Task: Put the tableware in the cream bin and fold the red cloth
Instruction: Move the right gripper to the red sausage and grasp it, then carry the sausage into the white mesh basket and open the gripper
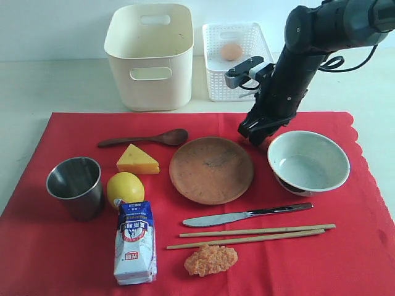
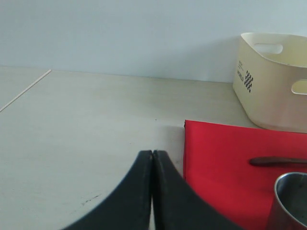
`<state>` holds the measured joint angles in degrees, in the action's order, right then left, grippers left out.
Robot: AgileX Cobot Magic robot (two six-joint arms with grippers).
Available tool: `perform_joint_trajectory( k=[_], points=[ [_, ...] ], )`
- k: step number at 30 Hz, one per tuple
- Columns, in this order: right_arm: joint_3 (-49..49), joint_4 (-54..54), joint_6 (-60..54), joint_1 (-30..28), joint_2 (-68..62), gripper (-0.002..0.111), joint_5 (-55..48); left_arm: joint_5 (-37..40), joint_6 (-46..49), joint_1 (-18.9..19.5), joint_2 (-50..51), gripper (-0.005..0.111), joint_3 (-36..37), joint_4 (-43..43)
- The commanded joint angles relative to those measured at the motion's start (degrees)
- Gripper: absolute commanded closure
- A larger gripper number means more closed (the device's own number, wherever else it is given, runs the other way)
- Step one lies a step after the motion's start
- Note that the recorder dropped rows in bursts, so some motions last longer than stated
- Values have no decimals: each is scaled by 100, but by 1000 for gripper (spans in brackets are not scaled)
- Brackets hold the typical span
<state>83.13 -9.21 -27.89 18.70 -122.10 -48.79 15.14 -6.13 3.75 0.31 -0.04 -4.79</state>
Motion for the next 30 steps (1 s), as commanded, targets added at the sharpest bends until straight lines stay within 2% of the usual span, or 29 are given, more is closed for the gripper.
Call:
perform_joint_trajectory(
  k=[1,11,13,17,30],
  points=[
    [-21,0,-53,-10,1,70,84,4,-5,-31,-31,104,4,28],
    [-21,25,-53,-10,-167,70,49,4,-5,-31,-31,104,4,28],
    [-21,25,-53,-10,-192,75,35,4,-5,-31,-31,104,4,28],
    [-21,15,-53,-10,-109,107,117,4,-5,-31,-31,104,4,28],
    [580,-1064,-53,-10,911,108,500,4,-5,-31,-31,104,4,28]
  ],
)
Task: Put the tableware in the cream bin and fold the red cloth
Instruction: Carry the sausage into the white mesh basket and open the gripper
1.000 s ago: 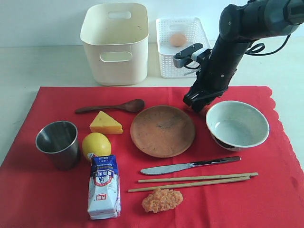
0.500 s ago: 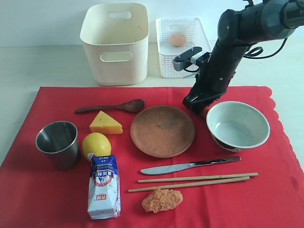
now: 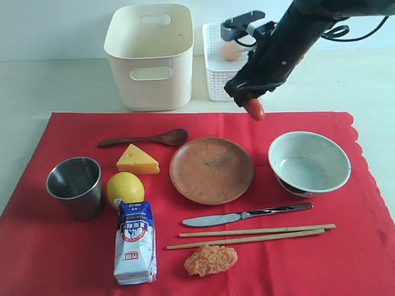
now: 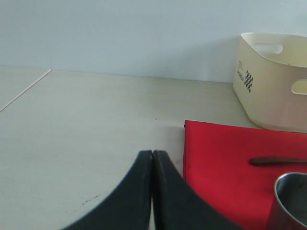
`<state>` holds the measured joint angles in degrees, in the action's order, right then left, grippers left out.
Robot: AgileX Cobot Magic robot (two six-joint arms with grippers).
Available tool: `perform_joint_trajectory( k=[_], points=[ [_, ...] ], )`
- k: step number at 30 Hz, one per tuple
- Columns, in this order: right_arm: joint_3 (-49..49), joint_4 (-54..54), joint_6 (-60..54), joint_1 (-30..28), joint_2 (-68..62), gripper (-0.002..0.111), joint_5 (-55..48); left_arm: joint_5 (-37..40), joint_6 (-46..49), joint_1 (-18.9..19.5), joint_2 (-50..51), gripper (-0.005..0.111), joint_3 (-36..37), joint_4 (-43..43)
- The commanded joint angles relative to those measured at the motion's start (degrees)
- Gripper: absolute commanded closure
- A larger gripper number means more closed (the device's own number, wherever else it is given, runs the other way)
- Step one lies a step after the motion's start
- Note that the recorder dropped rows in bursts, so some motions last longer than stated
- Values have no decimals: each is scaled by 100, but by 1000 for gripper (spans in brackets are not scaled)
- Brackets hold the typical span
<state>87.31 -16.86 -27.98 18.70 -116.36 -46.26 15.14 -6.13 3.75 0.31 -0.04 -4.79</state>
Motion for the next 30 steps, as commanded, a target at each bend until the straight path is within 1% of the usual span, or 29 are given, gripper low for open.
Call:
perform_joint_trajectory(
  k=[1,4,10,14,21,30],
  points=[
    [175,-370,-44,-10,380,108,329,4,-5,-31,-31,104,4,28],
    [175,-561,-44,-10,500,108,757,4,-5,-31,-31,104,4,28],
    [175,-558,-32,-10,475,108,1854,4,-5,-31,-31,104,4,28],
    [175,-558,261,-10,342,108,2798,4,-5,-31,-31,104,4,28],
    [175,-564,722,-21,-185,108,4009,4,-5,-31,-31,104,4,28],
    [175,-564,722,-21,-836,108,4983,4,-5,-31,-31,104,4,28]
  ],
)
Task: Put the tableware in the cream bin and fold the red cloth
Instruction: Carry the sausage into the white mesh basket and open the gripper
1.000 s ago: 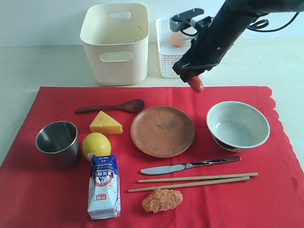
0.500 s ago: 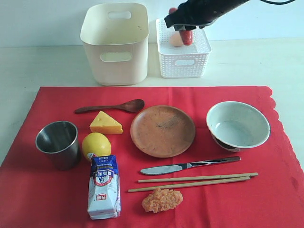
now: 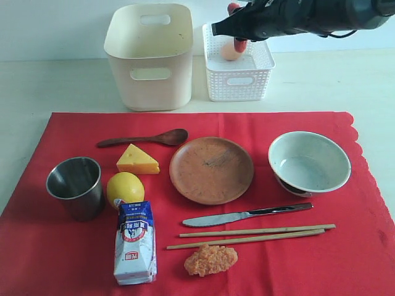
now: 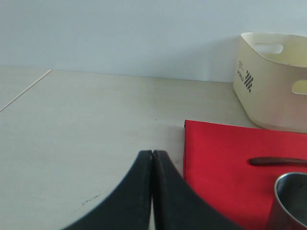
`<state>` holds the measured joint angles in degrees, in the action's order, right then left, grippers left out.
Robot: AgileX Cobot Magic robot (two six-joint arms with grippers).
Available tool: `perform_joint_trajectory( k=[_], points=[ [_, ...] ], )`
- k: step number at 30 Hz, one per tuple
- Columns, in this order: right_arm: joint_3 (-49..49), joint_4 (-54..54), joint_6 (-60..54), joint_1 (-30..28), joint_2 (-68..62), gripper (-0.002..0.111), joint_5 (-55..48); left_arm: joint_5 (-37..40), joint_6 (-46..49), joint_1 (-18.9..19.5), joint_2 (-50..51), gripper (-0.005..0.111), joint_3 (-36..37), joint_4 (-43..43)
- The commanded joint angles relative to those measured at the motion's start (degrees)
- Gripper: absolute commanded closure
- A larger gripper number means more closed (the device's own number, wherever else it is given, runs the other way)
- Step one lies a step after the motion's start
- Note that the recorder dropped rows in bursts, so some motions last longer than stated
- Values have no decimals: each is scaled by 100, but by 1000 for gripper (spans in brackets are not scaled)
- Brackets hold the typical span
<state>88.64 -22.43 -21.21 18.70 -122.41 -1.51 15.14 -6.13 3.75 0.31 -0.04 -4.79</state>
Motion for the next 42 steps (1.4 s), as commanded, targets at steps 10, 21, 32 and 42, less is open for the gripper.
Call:
perform_joint_trajectory(
  k=[10,21,32,42],
  points=[
    [42,-7,44,-21,-442,108,847,4,-5,-31,-31,104,4,28],
    [42,5,44,-9,-442,77,854,4,-5,-31,-31,104,4,28],
    [42,5,176,-9,-442,42,765,4,-5,-31,-31,104,4,28],
    [42,16,587,-9,33,46,-60,4,-5,-31,-31,104,4,28]
  ],
)
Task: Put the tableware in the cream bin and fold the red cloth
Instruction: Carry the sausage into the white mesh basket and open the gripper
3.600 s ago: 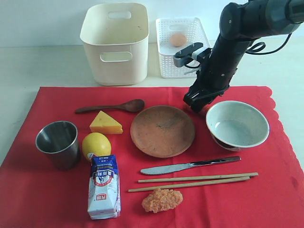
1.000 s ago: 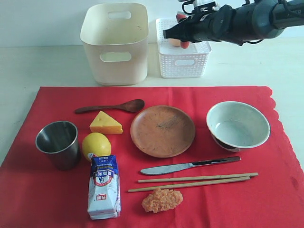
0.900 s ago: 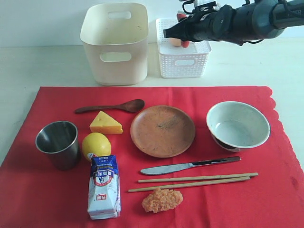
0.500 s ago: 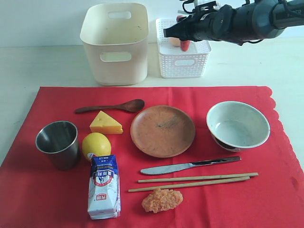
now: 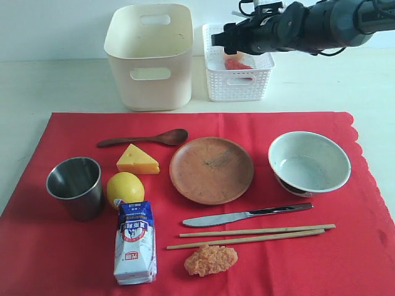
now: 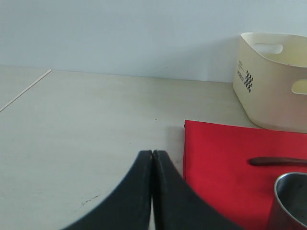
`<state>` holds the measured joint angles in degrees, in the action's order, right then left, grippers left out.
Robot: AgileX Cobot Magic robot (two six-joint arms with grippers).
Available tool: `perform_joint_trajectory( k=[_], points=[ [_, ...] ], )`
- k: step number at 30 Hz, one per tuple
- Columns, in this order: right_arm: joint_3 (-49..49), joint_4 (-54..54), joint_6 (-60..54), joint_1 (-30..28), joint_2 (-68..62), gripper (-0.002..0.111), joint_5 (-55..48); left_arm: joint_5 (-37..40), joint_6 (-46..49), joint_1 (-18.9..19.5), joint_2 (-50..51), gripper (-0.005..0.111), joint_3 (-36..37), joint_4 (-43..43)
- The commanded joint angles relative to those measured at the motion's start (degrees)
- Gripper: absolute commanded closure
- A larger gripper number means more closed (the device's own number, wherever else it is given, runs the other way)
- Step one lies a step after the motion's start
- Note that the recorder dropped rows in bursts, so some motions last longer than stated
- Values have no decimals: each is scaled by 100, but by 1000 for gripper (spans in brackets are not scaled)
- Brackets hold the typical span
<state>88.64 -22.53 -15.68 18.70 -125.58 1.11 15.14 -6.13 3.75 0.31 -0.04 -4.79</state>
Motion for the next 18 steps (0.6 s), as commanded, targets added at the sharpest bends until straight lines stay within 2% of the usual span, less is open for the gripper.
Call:
perform_joint_trajectory(
  k=[1,14,18],
  points=[
    [42,58,34,-9,421,47,-436,4,-5,-31,-31,104,4,28],
    [42,71,-271,-9,1408,67,-2086,4,-5,-31,-31,104,4,28],
    [29,61,-296,-9,1577,81,-2771,4,-5,-31,-31,104,4,28]
  ],
)
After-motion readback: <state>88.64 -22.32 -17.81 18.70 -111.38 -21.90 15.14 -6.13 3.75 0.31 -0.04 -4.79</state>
